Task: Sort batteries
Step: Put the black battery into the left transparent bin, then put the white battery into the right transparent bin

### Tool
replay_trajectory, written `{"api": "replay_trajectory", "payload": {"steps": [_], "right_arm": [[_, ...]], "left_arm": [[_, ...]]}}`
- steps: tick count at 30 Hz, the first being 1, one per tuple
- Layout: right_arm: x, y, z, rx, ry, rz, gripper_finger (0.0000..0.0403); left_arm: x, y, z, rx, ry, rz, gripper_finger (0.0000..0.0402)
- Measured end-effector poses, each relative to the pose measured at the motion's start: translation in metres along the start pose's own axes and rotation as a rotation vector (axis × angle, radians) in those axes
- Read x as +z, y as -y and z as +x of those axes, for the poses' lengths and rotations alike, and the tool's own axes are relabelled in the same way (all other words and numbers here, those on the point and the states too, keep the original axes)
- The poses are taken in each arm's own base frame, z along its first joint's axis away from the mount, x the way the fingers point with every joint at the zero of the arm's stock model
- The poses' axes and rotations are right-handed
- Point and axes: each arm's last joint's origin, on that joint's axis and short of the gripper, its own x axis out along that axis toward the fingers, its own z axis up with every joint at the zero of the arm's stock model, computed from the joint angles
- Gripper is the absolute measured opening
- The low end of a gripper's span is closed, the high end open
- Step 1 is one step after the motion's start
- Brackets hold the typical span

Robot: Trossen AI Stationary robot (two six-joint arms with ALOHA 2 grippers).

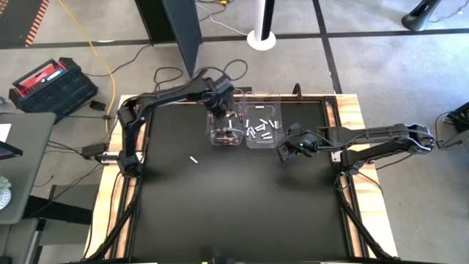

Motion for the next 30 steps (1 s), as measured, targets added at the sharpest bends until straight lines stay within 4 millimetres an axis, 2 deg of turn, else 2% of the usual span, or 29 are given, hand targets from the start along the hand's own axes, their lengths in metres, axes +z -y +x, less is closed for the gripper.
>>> {"api": "replay_trajectory", "payload": {"steps": [8,14,18,27,30], "right_arm": [[0.000,0.000,0.000,-0.002,0.000,0.048,0.0127],[0.000,0.000,0.000,-0.003,-0.001,0.047,0.0127],[0.000,0.000,0.000,-0.005,-0.001,0.047,0.0127],[-0.001,0.001,0.000,-0.013,-0.007,0.045,0.0127],[-0.002,0.002,0.000,-0.023,-0.015,0.041,0.0127]], "left_arm": [[-0.005,0.002,0.052,-0.036,-0.130,0.002,0.0043],[-0.009,0.003,0.076,-0.049,-0.183,-0.009,0.0044],[-0.009,0.001,0.079,-0.048,-0.179,-0.037,0.0053],[-0.006,0.001,0.079,-0.040,-0.150,-0.033,0.0100],[-0.005,0.000,0.073,-0.037,-0.160,-0.033,0.0105]]}}
